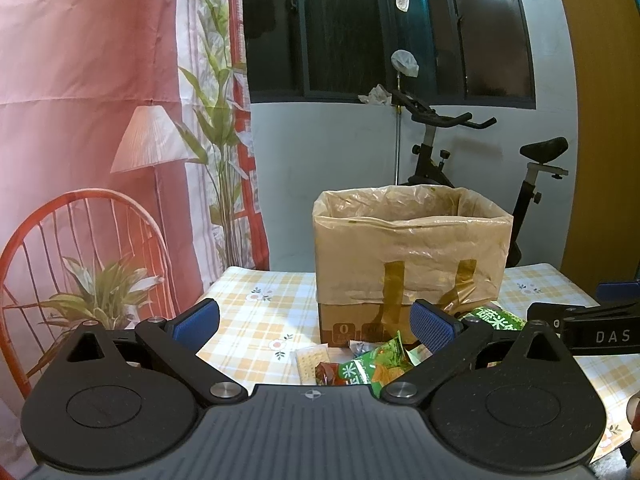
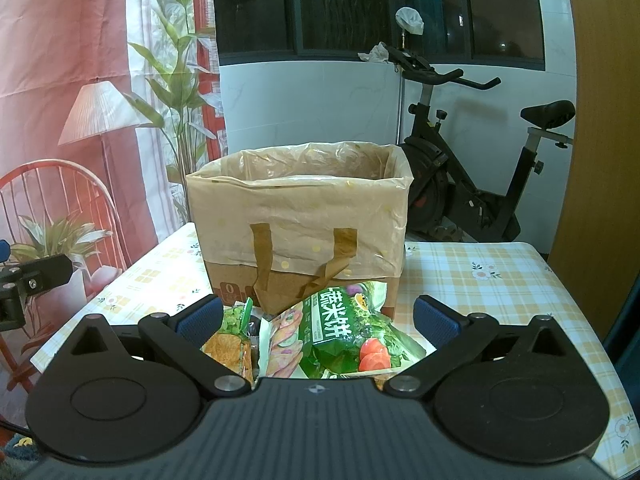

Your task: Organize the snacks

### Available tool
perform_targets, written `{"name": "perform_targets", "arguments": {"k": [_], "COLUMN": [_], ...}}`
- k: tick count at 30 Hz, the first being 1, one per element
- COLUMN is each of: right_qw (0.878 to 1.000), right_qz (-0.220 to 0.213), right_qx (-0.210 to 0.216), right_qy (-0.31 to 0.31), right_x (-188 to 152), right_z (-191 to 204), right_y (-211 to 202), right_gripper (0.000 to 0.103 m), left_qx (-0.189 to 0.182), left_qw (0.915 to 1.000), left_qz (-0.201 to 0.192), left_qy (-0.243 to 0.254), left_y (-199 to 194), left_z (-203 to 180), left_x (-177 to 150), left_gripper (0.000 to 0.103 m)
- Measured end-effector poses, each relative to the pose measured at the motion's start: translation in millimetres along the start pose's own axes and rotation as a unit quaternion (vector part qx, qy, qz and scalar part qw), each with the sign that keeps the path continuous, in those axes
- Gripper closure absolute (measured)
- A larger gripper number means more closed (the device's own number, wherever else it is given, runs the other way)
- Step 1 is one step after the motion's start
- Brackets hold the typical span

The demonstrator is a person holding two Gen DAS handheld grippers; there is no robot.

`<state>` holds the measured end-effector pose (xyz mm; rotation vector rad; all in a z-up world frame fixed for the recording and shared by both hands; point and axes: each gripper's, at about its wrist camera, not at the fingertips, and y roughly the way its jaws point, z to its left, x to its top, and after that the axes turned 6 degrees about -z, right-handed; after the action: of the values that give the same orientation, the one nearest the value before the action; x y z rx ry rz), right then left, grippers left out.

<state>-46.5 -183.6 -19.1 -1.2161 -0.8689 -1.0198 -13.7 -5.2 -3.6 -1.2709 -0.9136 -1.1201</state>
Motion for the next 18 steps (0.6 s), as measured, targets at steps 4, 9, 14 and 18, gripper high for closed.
{"name": "perform_targets", "arguments": {"k": [4,9,14,18], "right_qw": [1.0,1.0,1.0,1.0], "right_qz": [0.0,0.0,0.001,0.001], "right_qx": [0.0,0.0,0.0,0.0], "right_qy": [0.0,0.0,0.0,0.0], "right_x": [0.0,-0.1,-1.7,-0.6], "right_z": [-0.1,0.0,0.6,0.1], "right_y": [0.1,0.1,-0.1,0.2], "right_gripper": [0.0,0.0,0.0,0.0], "left_qx": [0.0,0.0,0.001,0.0], "left_qw": [1.0,1.0,1.0,1.0], "left_qz": [0.0,0.002,0.002,0.003], "left_qy": [0.0,-0.001,-0.001,-0.001], "left_y": [0.0,0.6,0.8,1.0], "left_z": [0.1,0.4,0.3,0.5], "left_x": [-0.1,-0.2,-0.3,-0.7], "left_gripper": [0.001,0.001,0.001,0.001]}}
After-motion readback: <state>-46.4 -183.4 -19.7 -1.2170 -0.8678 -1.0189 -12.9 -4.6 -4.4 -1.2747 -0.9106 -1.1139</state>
